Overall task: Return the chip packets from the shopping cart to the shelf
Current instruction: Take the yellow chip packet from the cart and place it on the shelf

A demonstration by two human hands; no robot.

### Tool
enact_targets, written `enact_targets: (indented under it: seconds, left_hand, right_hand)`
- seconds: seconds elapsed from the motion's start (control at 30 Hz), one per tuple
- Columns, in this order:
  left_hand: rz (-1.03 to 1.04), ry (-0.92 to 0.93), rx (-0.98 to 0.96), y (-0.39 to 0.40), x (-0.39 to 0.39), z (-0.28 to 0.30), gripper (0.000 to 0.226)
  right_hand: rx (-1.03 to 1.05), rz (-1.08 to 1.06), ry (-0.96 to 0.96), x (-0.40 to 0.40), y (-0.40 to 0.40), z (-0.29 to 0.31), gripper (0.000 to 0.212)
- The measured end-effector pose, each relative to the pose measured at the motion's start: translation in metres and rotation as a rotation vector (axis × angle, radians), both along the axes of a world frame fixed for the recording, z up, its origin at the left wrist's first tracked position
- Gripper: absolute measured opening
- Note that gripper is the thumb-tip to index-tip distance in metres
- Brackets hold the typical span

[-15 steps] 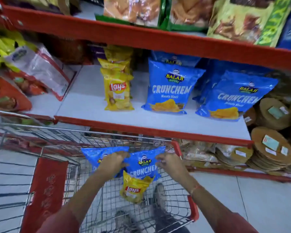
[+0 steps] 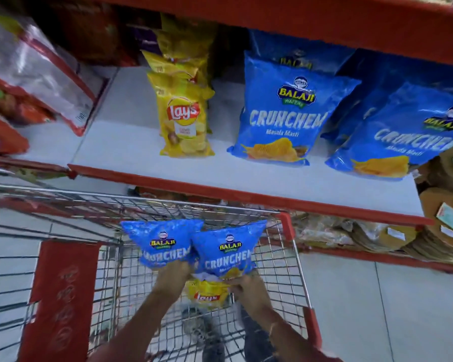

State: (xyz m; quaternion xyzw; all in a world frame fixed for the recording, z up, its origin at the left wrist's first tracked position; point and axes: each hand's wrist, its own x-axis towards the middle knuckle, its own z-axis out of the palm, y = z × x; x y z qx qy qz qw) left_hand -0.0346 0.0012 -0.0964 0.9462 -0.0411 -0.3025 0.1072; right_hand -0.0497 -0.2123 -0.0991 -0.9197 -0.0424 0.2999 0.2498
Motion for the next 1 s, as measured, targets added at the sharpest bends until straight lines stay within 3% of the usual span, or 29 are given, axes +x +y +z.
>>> enact_targets:
  seconds: [0.13, 0.23, 0.3, 0.4, 0.47, 0.53, 0.73, 0.87, 1.0]
  left_hand:
    - [0.28, -0.207, -0.46, 0.028, -0.011, 0.048, 0.004]
    - [0.449, -0.327, -0.677, 0.04, -0.005, 0.099, 0.019]
    - [0.514, -0.409, -0.767, 0.045, 0.005, 0.129, 0.038]
    - [0.593, -0.528, -0.917, 0.047, 0.027, 0.17, 0.016]
    - [0.645, -0.583, -1.008, 0.046, 0.046, 0.194, 0.011]
    - [0.642, -0.646, -1.07, 0.044, 0.067, 0.218, 0.018]
    - [0.65, -0.803, -1.11, 0.045, 0.137, 0.258, 0.003]
    - [0.685, -0.806, -1.078, 0.052, 0.171, 0.247, 0.032]
    - [0.692, -0.724, -0.987, 0.049, 0.183, 0.221, 0.019]
  right_hand:
    - [0.202, -0.041, -0.064, 0.014, -0.003, 0.052, 0.021]
    - [0.428, -0.099, -0.076, 0.032, -0.007, 0.097, 0.045]
    - [0.52, -0.136, -0.089, 0.049, -0.003, 0.129, 0.031]
    - [0.674, -0.214, -0.133, 0.079, 0.0, 0.174, 0.008]
    - [0.769, -0.224, -0.201, 0.098, 0.003, 0.204, 0.007]
    - [0.824, -0.228, -0.284, 0.119, 0.008, 0.231, 0.008]
    - [0.863, -0.223, -0.45, 0.186, 0.022, 0.272, 0.006]
    - [0.843, -0.215, -0.491, 0.217, 0.034, 0.264, 0.008]
    - [0.752, -0.276, -0.464, 0.226, 0.039, 0.235, 0.008]
